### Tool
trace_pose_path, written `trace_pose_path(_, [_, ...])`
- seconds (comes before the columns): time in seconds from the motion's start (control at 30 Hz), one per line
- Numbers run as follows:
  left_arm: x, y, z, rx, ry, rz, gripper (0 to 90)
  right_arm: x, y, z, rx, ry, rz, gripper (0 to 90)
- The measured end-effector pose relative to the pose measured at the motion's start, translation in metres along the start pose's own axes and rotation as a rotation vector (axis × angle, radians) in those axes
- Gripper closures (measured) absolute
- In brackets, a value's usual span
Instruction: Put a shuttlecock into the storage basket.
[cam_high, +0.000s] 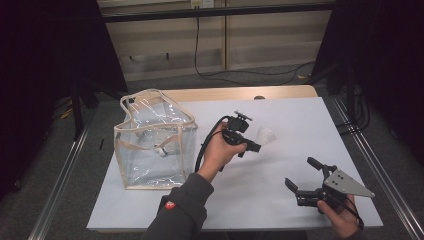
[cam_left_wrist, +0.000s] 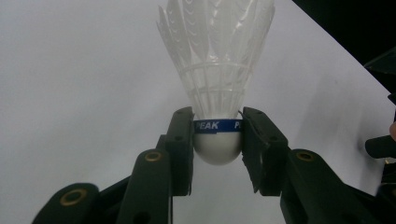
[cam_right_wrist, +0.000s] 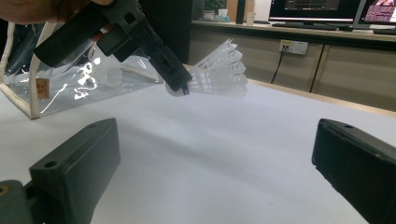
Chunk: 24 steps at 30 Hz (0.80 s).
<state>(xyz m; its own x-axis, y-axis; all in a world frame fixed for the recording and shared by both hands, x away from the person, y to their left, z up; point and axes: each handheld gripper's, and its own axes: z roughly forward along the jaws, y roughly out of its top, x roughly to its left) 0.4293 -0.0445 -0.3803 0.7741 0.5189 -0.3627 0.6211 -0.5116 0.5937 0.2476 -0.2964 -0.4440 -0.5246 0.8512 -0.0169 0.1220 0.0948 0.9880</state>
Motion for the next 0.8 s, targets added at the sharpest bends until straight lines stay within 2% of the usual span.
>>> trace_pose_path(0.17, [0.0,0.0,-0.005,0.001,-0.003,-0.002,65.4,0.0,0.0,0.0,-0.002,0.002,-0.003,1.0])
trace_pose_path(0.3, [0.001,-0.001,-0.01,0.021,0.0,0.009,65.4,0.0,0.0,0.0,-0.002,0.004,-0.002,1.0])
trace_pose_path(0.67, [0.006,-0.004,-0.023,0.012,0.007,-0.012,65.4,0.0,0.0,0.001,0.0,0.002,0.001,1.0])
trace_pose_path(0.8, [0.006,-0.004,-0.027,0.019,0.006,-0.006,65.4,0.0,0.0,0.001,0.001,0.003,-0.002,1.0])
